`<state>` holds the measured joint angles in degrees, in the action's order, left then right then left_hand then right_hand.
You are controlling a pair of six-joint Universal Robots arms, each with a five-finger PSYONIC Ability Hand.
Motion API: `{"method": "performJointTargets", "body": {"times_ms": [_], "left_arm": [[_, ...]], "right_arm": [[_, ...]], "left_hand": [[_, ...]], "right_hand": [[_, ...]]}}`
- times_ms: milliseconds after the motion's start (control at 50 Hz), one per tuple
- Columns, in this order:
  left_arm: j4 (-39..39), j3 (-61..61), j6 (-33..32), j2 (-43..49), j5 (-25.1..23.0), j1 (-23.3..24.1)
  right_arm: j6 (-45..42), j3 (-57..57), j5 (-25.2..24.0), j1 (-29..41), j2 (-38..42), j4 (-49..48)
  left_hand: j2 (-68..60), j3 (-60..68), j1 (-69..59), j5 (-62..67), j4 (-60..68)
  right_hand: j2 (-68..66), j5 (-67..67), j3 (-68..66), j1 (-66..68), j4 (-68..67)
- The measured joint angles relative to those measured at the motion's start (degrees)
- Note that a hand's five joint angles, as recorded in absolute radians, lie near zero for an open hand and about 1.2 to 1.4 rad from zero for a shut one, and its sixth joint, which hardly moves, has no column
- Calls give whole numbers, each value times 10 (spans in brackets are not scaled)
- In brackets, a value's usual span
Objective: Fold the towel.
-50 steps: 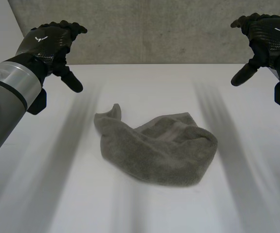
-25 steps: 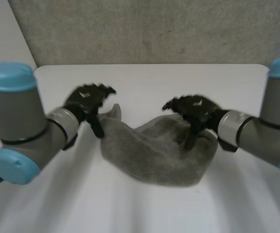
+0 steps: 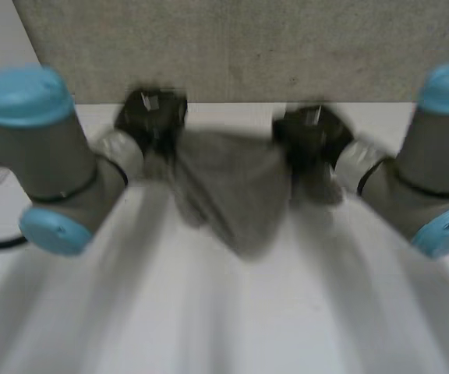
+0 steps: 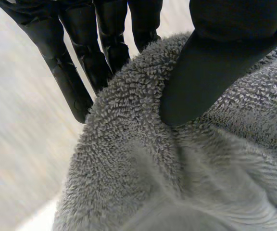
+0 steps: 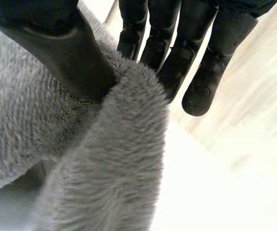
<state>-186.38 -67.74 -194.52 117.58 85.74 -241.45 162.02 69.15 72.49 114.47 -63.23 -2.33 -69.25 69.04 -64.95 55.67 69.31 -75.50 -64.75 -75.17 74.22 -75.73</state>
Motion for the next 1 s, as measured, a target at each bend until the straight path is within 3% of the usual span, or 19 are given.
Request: {"method": "performJointTargets", "body": {"times_ms": [80, 120, 200, 260, 340, 540, 660, 860, 1000], "left_arm": [[-104, 12, 4, -61, 10, -1], [-192, 0, 4, -105, 16, -1], [-298, -46, 4, -156, 24, 1], [-317, -80, 4, -171, 25, 3], [-293, -133, 3, -170, 23, 3], [-166, -235, -4, -76, 6, 1], [-92, -250, -5, -40, 4, -1], [-17, -290, -6, -76, 3, -2], [-7, -336, -27, -138, 2, -2]], "right_arm": [[82, 29, 11, -2, -85, -154], [133, 60, 22, -4, -135, -254], [177, 107, 33, -7, -181, -332], [179, 125, 32, -8, -189, -325], [146, 135, 14, -9, -173, -254], [-67, 109, -39, -7, -41, 84], [-144, 117, -38, -5, -3, 179], [-191, 174, -56, -3, -29, 266], [-293, 228, -102, 0, -78, 402]], "left_hand": [[-3, 3, 0, 0, 2], [-3, 4, 0, 0, 4], [-4, 5, 0, 0, 4], [-4, 5, 0, 0, 4], [-4, 5, 0, 0, 4], [-4, 5, 0, 0, 5], [-4, 6, 0, 0, 5], [-4, 6, 0, 0, 5], [-4, 6, 0, 0, 4]], "right_hand": [[0, -6, -7, 12, 0], [0, -11, -9, 13, 0], [0, -13, -12, 13, -7], [0, -13, -12, 13, -8], [0, -13, -12, 13, -8], [0, -13, -12, 14, -8], [0, -13, -12, 14, -8], [0, -15, -12, 14, -8], [0, -22, -15, 14, -8]]}}
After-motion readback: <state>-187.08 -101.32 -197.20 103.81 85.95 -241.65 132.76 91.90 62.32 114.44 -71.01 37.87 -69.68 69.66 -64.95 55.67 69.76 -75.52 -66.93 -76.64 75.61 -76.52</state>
